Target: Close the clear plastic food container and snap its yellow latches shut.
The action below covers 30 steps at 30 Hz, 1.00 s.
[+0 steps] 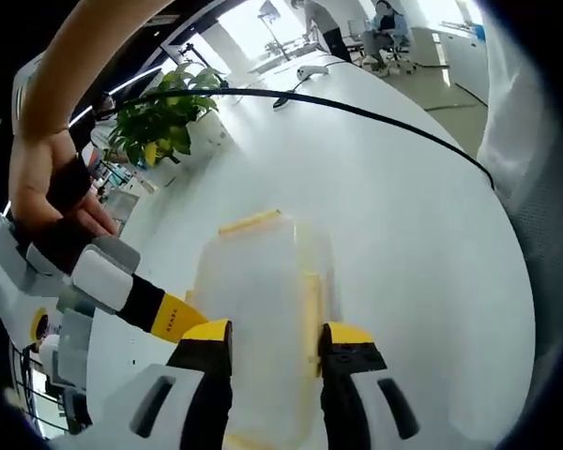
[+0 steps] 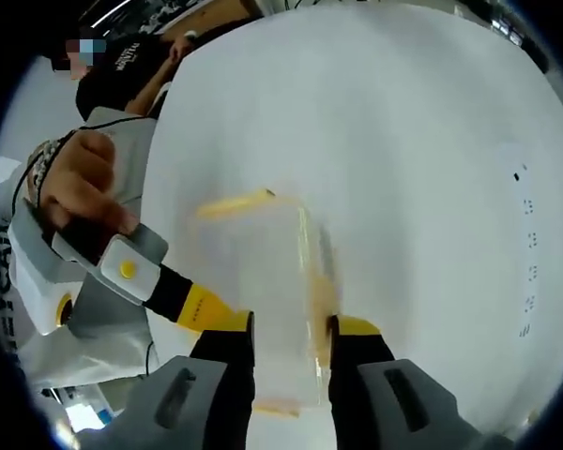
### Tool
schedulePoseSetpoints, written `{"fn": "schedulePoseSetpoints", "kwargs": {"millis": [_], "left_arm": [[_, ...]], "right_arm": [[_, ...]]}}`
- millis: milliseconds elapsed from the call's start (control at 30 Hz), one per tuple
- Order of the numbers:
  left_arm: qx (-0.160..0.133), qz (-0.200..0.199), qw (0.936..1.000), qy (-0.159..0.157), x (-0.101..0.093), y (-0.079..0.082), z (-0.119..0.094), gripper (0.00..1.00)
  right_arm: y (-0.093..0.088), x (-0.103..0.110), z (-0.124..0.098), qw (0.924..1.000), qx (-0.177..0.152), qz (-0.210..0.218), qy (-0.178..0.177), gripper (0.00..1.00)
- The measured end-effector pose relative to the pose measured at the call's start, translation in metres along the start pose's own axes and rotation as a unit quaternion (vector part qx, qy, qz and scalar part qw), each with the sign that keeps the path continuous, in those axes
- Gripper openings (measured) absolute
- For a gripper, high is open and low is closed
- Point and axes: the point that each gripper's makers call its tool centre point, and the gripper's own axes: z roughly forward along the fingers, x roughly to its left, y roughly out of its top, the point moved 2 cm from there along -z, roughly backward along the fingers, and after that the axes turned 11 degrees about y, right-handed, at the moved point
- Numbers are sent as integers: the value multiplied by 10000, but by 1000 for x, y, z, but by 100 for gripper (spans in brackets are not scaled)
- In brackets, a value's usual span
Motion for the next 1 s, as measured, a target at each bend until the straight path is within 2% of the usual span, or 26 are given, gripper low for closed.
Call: {"fn": "schedulePoseSetpoints", "kwargs": {"millis": [133,200,400,667,900,1000], "left_arm": [[-42,19,10000,-85,-2,2,-1,31],[-36,33,10000,-66,-3,2,-5,31],[-64,20,10000,-62,-1,1,-1,31],[-160,-39,9998,-57,0,2,0,31],[-92,52,9999,-69,0,4,0,32],[-97,-277,9996,-54,2,6,0,32]], "right_arm": [[-1,5,4,9998,77,-41,198,24],[0,1,2,9994,-55,42,328,24],[0,-2,-1,9991,-257,-17,325,26],[-6,8,-1,9991,-416,-102,-27,27],[-9,15,-1,9986,-331,-155,-376,27],[-9,19,-1,9981,-288,-126,-526,27]]}}
